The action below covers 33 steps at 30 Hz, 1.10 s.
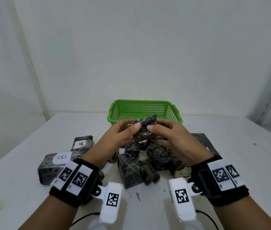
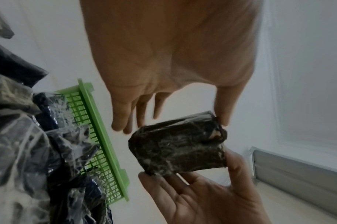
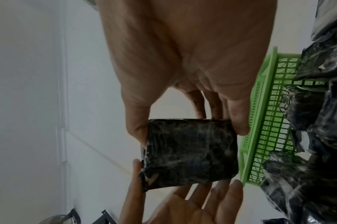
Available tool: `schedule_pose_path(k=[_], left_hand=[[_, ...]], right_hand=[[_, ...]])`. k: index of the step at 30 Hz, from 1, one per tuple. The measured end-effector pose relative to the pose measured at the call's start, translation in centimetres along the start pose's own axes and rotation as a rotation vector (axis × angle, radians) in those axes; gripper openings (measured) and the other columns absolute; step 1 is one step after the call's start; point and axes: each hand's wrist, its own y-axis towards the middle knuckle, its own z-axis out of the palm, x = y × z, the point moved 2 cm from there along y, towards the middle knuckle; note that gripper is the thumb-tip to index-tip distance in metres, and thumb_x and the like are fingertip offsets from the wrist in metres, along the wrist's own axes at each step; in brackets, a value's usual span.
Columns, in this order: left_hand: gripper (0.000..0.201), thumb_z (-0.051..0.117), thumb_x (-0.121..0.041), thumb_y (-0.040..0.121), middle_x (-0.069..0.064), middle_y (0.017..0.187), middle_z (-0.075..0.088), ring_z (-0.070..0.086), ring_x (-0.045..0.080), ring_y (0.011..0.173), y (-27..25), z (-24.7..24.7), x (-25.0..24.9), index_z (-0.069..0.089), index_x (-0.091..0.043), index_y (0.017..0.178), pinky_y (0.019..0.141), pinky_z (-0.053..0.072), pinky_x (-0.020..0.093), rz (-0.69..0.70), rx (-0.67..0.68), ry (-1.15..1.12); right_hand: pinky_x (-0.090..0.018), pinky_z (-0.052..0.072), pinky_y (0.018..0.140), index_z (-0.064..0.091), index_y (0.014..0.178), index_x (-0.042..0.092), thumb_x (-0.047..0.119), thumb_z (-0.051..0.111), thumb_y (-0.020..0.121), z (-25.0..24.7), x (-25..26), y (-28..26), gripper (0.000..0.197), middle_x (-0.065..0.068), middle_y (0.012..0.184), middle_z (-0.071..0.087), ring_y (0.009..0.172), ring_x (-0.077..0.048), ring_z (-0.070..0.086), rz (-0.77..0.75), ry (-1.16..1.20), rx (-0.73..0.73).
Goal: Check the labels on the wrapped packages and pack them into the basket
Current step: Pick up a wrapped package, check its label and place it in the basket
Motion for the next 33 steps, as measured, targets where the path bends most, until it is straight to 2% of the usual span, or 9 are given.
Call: schedule_pose_path(k=[4,7,9,15,19,22,28,31,33], left_hand=[[0.064,0.079,-0.045,0.066,0.013,0.118,0.072,0.071,0.026,0.108,0.4,0.0,0.4,0.068,-0.009,0.118,0.096,0.056,0.043,-0.003,-0.075,-0.053],[0.078,0.080,-0.045,0.067,0.009,0.127,0.069,0.066,0.026,0.119,0.3,-0.4,0.8,0.059,-0.011,0.133,0.106,0.049,0.052,0.017,-0.071,-0.023],[0.087,0.081,-0.044,0.066,0.007,0.133,0.066,0.065,0.021,0.122,0.1,-0.3,0.7,0.053,-0.012,0.141,0.107,0.048,0.047,0.008,-0.036,-0.011],[0.082,0.080,-0.031,0.069,-0.004,0.129,0.067,0.064,0.008,0.121,0.0,0.0,0.1,0.049,-0.015,0.143,0.101,0.053,0.025,0.061,-0.080,0.095],[0.097,0.086,-0.042,0.057,-0.004,0.131,0.066,0.063,0.007,0.121,-0.1,-0.1,0.2,0.049,-0.019,0.145,0.105,0.052,0.036,0.083,-0.099,0.153],[0.099,0.089,-0.038,0.053,-0.002,0.132,0.064,0.060,0.005,0.124,0.2,-0.1,0.3,0.050,-0.019,0.142,0.107,0.050,0.034,0.127,-0.183,0.129],[0.100,0.095,-0.026,0.051,-0.008,0.136,0.057,0.054,0.000,0.127,0.3,0.4,0.3,0.047,-0.025,0.138,0.101,0.050,0.019,0.128,-0.239,0.104],[0.087,0.092,-0.039,0.062,-0.010,0.132,0.061,0.061,0.002,0.119,0.4,0.7,-0.1,0.050,-0.026,0.137,0.096,0.055,0.029,0.112,-0.246,0.069],[0.065,0.078,-0.049,0.080,-0.001,0.129,0.067,0.069,0.015,0.113,1.1,0.4,-0.3,0.057,-0.020,0.134,0.092,0.059,0.038,0.073,-0.256,-0.004]], right_hand=[[-0.049,0.048,0.113,0.069,0.130,0.016,0.055,0.100,0.051,-0.4,-0.6,0.4,0.094,-0.005,0.126,0.075,0.120,-0.024,0.071,-0.006,-0.066,0.022],[-0.049,0.047,0.114,0.069,0.128,0.017,0.059,0.099,0.050,-0.5,-0.6,0.4,0.094,-0.004,0.126,0.075,0.121,-0.024,0.070,-0.039,-0.100,0.002],[-0.048,0.048,0.114,0.068,0.130,0.020,0.062,0.099,0.046,-0.7,-0.5,0.3,0.099,-0.002,0.125,0.076,0.121,-0.021,0.070,-0.061,-0.126,-0.030],[-0.044,0.046,0.117,0.058,0.143,0.020,0.040,0.097,0.051,-0.8,-0.4,0.1,0.102,0.004,0.133,0.072,0.128,-0.010,0.065,-0.028,-0.128,0.022],[-0.041,0.045,0.118,0.055,0.147,0.016,0.016,0.090,0.060,-1.0,-0.1,0.0,0.095,0.007,0.137,0.069,0.130,-0.007,0.063,-0.029,-0.143,0.040],[-0.042,0.050,0.113,0.060,0.141,0.017,0.012,0.093,0.061,-0.7,0.0,0.0,0.087,0.003,0.131,0.073,0.123,-0.013,0.069,0.009,-0.131,0.040],[-0.041,0.064,0.086,0.074,0.118,0.006,0.034,0.077,0.083,-0.1,0.6,-0.6,0.045,-0.014,0.113,0.079,0.099,-0.032,0.077,0.177,0.091,0.047],[-0.036,0.066,0.069,0.070,0.116,-0.002,0.016,0.071,0.096,-0.5,1.0,0.1,0.026,-0.021,0.108,0.077,0.086,-0.026,0.077,0.161,0.075,-0.039],[-0.041,0.066,0.072,0.068,0.120,-0.004,0.012,0.069,0.097,-1.0,1.3,0.6,0.028,-0.023,0.109,0.076,0.088,-0.028,0.075,0.157,0.036,-0.054]])
